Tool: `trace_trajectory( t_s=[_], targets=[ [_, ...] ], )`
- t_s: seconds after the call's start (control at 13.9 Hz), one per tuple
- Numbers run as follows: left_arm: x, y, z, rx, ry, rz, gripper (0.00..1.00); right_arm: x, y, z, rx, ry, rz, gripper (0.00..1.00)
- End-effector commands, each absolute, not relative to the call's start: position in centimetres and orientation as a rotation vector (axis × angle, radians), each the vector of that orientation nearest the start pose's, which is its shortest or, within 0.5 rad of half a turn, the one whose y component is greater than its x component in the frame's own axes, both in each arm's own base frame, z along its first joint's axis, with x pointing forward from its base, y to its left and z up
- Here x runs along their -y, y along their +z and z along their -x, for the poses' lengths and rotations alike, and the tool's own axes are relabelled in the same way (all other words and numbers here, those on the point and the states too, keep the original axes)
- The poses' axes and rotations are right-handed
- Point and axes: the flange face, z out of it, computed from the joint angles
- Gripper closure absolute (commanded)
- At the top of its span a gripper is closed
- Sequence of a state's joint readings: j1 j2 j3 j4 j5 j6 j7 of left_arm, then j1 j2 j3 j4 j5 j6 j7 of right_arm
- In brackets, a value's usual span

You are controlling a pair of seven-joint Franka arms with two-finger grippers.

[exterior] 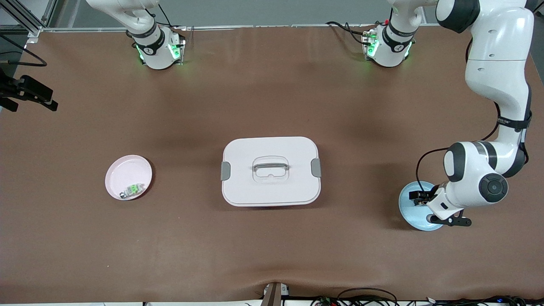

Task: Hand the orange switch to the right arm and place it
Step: 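Lower the left gripper and close it on the orange switch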

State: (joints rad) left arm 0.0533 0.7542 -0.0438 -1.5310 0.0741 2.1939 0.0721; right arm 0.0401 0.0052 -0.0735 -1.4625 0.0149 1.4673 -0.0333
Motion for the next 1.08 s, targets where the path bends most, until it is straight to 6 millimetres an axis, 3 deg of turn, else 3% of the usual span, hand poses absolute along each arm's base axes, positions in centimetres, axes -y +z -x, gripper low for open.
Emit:
trace_trajectory(
  t_s=[0.0,0.43,0.65,1.01],
  targets=[
    [-1.5,19.6,-70.8,-0.185,0.137,3.09,0.0,1.9,66.5,-54.0,-0.02,-0.003,3.119,0.0],
    [-1.6,18.2,-71.3,-0.144,0.119,3.093,0.0,2.2,66.6,-54.0,-0.03,-0.016,3.118,0.0],
    [-2.6,18.5,-71.4,-0.098,0.098,3.095,0.0,2.2,66.6,-54.0,-0.03,-0.016,3.118,0.0],
    [-2.4,18.7,-71.4,-0.043,0.089,3.096,0.0,2.3,66.6,-54.0,-0.032,-0.016,3.118,0.0]
  ],
)
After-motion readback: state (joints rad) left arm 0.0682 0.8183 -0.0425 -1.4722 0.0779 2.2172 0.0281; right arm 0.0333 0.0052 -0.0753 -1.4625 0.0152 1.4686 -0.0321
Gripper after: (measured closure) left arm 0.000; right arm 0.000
